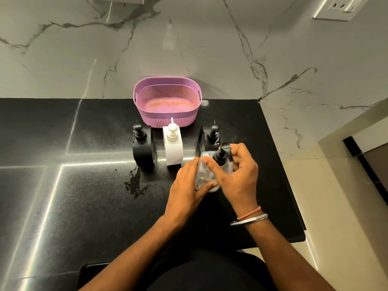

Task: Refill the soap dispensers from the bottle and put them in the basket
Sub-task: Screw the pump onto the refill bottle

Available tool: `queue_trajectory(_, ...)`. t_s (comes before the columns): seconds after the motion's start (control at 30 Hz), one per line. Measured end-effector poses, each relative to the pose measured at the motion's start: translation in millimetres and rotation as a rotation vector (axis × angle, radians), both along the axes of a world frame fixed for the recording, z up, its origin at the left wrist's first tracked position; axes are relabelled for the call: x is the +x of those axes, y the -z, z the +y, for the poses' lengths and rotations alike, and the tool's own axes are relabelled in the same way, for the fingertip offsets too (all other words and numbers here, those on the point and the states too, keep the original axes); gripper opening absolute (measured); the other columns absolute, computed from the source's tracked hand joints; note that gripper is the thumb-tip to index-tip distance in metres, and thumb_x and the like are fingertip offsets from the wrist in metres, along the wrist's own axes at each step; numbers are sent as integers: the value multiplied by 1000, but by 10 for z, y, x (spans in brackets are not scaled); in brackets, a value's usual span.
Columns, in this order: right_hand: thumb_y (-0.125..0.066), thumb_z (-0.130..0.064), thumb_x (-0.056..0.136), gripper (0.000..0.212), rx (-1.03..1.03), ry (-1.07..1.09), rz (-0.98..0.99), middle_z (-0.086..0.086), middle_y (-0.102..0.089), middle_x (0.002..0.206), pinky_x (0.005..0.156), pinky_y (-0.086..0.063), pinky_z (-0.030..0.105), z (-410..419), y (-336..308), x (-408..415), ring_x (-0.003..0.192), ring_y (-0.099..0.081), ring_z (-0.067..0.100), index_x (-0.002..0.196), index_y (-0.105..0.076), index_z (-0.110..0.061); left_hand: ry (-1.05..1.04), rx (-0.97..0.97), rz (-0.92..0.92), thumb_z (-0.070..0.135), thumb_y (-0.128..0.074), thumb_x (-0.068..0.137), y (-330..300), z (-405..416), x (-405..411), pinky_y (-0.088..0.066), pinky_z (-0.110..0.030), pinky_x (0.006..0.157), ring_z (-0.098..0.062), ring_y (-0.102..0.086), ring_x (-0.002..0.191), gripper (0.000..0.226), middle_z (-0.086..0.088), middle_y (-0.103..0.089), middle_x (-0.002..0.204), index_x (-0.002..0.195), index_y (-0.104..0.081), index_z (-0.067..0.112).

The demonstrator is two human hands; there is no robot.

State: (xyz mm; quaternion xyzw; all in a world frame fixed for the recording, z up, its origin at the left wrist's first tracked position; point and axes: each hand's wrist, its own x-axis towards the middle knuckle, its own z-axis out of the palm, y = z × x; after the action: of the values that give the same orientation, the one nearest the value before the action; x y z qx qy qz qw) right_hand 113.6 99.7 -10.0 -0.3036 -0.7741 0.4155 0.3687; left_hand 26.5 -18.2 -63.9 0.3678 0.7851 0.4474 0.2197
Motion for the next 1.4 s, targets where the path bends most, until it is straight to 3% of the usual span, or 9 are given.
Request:
queue_trajectory(0.27,-71,-36,97,39,42,-190,19,1,-68,123,86,-61,49,22,39,182,114,-69,24,131,-62,-17,11,60,-94,52,-87,81,-88,8,-27,-54,-28,96,-2,-57,125,76,24,-55,134,144,-45,45)
queue_trajectory(0.37,-68,-32,100,36,43,-197,-4,-1,-68,124,88,-61,50,8,99,182,114,-69,22,133,-65,-19,19,128,-194,40,-89,82,-183,65,14,-53,-20,90,0,-63,120,69,25,-60,132,134,-46,55)
queue_trajectory(0.47,-69,-34,99,36,15,-182,26,-1,-69,123,89,-61,50,8,89,174,112,-70,22,135,-61,-31,-2,153,-196,44,-83,89,-202,103,44,-56,-26,90,-3,-65,117,58,21,-62,131,134,-47,51)
queue_trajectory(0.67,-79,-23,93,31,-3,-121,88,1,-72,118,92,-60,46,-44,63,160,113,-70,24,120,-71,-9,-4,133,-219,45,-82,89,-174,63,93,-60,-44,95,-8,-64,121,65,17,-60,135,143,-45,43)
queue_trajectory(0.77,-86,-26,83,33,-59,-34,119,-1,-73,106,87,-61,37,-83,13,104,103,-72,19,105,-69,-9,-22,121,-219,44,-82,87,-167,84,98,-59,-47,97,-10,-63,124,69,17,-59,138,144,-43,44)
queue_trajectory(0.87,-92,-30,79,38,-65,13,101,-2,-72,101,82,-62,42,-93,6,58,97,-73,21,99,-65,-12,-17,131,-214,47,-77,84,-166,88,113,-58,-47,98,-10,-63,125,69,16,-59,138,144,-43,45)
queue_trajectory(0.97,-91,-35,80,43,-63,-26,75,-3,-72,102,79,-62,48,-58,-16,61,94,-74,23,105,-63,-14,-20,132,-209,46,-77,86,-164,79,117,-58,-47,98,-10,-63,124,66,16,-60,137,143,-43,45)
queue_trajectory(1.1,-74,-23,95,39,22,-171,80,0,-70,127,96,-58,48,-23,-20,151,118,-69,24,132,-65,-12,-48,117,-228,50,-77,91,-151,84,140,-57,-46,99,-8,-61,126,64,19,-58,139,144,-42,47)
queue_trajectory(1.4,-78,-42,91,37,-4,-45,22,-9,-74,101,77,-63,41,-59,-48,81,94,-73,15,109,-69,-11,-94,112,-175,44,-78,93,-102,129,193,-59,-39,92,-8,-62,119,64,19,-56,135,145,-40,40)
